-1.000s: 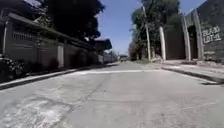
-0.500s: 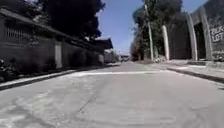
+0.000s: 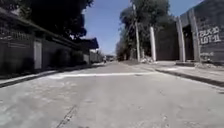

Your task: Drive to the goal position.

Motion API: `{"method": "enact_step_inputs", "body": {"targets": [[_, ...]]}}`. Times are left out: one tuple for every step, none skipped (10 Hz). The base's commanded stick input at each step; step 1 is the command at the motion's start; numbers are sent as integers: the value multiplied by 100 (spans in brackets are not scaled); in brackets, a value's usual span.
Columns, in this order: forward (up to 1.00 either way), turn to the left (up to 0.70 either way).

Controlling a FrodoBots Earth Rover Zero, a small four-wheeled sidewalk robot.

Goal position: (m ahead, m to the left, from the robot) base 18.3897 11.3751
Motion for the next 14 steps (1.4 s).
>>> {"method": "enact_step_inputs", "body": {"targets": [[100,-38],[100,-15],[100,2],[100,2],[100,2],[100,2],[100,2],[100,2],[100,2],[100,2],[100,2],[100,2],[100,2],[100,2]]}}
